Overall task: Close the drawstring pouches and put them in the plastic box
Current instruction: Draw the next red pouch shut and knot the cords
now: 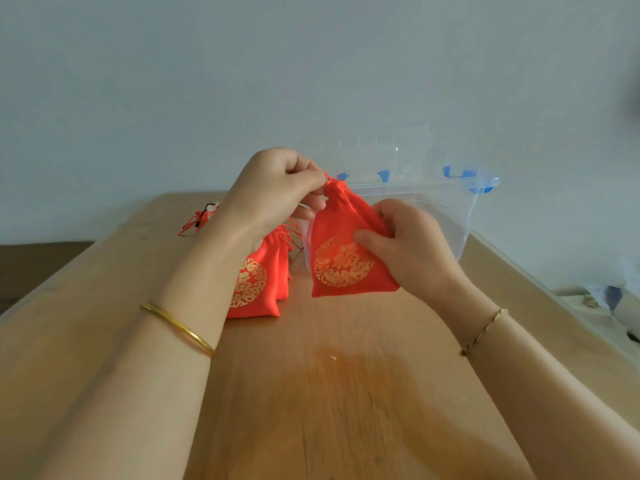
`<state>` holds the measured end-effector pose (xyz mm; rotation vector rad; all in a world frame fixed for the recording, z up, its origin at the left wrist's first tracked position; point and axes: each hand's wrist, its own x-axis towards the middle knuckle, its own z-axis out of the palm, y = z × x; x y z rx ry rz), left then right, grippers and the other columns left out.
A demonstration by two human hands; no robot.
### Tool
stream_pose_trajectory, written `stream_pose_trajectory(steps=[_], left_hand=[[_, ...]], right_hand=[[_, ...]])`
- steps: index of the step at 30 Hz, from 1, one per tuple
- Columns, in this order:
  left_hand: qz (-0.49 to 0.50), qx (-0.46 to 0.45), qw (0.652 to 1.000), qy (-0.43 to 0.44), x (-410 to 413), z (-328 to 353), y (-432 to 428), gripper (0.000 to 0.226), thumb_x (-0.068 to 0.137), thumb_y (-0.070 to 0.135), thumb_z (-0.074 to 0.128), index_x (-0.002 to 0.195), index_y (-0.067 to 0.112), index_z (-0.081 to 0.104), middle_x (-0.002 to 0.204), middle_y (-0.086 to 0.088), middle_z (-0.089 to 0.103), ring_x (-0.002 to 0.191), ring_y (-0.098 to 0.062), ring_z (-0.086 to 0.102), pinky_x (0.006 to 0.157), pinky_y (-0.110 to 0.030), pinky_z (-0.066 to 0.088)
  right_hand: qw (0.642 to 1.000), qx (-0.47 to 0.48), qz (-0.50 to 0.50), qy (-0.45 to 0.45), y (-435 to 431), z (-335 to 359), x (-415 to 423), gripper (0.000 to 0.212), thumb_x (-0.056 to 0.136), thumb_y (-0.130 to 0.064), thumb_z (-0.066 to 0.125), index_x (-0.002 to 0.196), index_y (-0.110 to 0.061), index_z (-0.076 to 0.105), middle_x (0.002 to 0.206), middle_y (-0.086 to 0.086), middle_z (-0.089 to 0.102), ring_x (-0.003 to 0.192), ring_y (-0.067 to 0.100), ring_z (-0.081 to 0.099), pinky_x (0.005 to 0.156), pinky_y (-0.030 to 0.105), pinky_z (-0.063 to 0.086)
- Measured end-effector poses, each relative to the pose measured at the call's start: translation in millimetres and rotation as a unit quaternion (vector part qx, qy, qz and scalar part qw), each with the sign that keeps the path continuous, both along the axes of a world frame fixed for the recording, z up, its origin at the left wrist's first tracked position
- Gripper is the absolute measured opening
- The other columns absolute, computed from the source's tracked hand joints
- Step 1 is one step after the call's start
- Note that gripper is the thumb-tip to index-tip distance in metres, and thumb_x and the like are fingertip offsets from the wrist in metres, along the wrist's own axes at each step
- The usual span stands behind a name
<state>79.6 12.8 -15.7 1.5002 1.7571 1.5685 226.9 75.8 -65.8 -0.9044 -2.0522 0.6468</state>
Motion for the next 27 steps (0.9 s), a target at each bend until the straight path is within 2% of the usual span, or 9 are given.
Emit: stream_pose_trajectory(steps=[3,7,12,14,16,19,22,25,27], left_hand=[[0.036,0.061,0.997,-0.032,-14,13,0,0.015,0.088,0.005,0.05,0.081,0.018,0.056,0.074,-0.001,0.061,0.056,-0.005,0.062,0.049,-0.017,0.047],[0.119,0.071,0.99,-0.005,-39,10,8,0.021,0.085,0.001,0.05,0.081,0.021,0.054,0.077,0.0,0.059,0.06,-0.008,0.06,0.049,-0.017,0.045],[0.174,-0.052,0.976,0.118,-75,-29,19,0.019,0.08,0.001,0.056,0.091,0.015,0.064,0.078,0.001,0.059,0.074,-0.016,0.058,0.075,-0.03,0.047],[0.166,-0.091,0.969,0.158,-86,-39,19,0.02,0.077,0.0,0.061,0.088,0.016,0.064,0.084,-0.001,0.061,0.085,-0.023,0.059,0.084,-0.034,0.047],[0.162,-0.117,0.958,0.205,-93,-45,17,0.019,0.074,0.003,0.066,0.088,0.015,0.066,0.091,-0.006,0.063,0.087,-0.025,0.058,0.085,-0.036,0.046],[0.17,-0.144,0.926,0.305,-99,-48,15,0.02,0.073,0.014,0.072,0.092,0.018,0.07,0.099,-0.007,0.058,0.096,-0.027,0.055,0.091,-0.037,0.043],[0.18,-0.165,0.901,0.358,-102,-51,17,0.024,0.072,0.026,0.073,0.095,0.024,0.068,0.102,-0.006,0.053,0.103,-0.03,0.05,0.094,-0.038,0.038],[0.188,-0.149,0.898,0.369,-102,-53,21,0.024,0.071,0.028,0.074,0.094,0.025,0.067,0.094,-0.004,0.05,0.102,-0.03,0.049,0.09,-0.038,0.036],[0.193,-0.141,0.893,0.381,-97,-52,22,0.014,0.072,0.026,0.073,0.085,0.025,0.067,0.091,-0.002,0.046,0.1,-0.03,0.048,0.088,-0.038,0.037]], right_hand=[[0.999,0.007,0.032,0.037,9,37,-4,0.013,0.079,-0.012,0.066,0.083,0.001,0.064,0.071,0.01,0.059,0.065,0.021,0.055,0.061,0.034,0.043],[0.998,0.004,-0.008,0.07,43,87,-24,0.016,0.079,-0.011,0.066,0.086,0.004,0.065,0.058,0.003,0.047,0.041,0.001,0.043,0.046,0.019,0.035],[0.994,-0.019,-0.077,-0.074,102,98,-69,0.026,0.081,-0.009,0.06,0.104,0.004,0.063,0.084,0.013,0.059,0.083,0.029,0.063,0.076,0.041,0.056],[0.984,-0.043,-0.046,-0.165,111,93,-83,0.02,0.083,-0.009,0.06,0.099,0.002,0.061,0.085,0.012,0.06,0.073,0.025,0.065,0.059,0.029,0.056],[0.966,-0.098,-0.002,-0.24,111,89,-90,0.01,0.083,-0.012,0.065,0.082,-0.005,0.057,0.068,0.006,0.062,0.044,0.013,0.06,0.037,0.018,0.048],[0.945,-0.081,-0.004,-0.316,108,88,-93,0.019,0.085,-0.011,0.063,0.07,-0.009,0.051,0.062,0.005,0.055,0.039,0.014,0.054,0.029,0.017,0.04],[0.971,-0.046,-0.015,-0.235,104,90,-94,0.004,0.086,-0.004,0.055,0.089,-0.003,0.058,0.074,0.012,0.061,0.056,0.023,0.06,0.042,0.023,0.051],[0.982,0.013,-0.015,-0.19,92,90,-94,0.023,0.084,0.002,0.048,0.101,0.004,0.063,0.095,0.02,0.069,0.081,0.033,0.068,0.073,0.044,0.057],[0.987,0.06,-0.013,-0.148,78,90,-88,0.023,0.082,0.001,0.045,0.095,-0.005,0.064,0.099,0.017,0.068,0.087,0.034,0.068,0.079,0.045,0.056]])
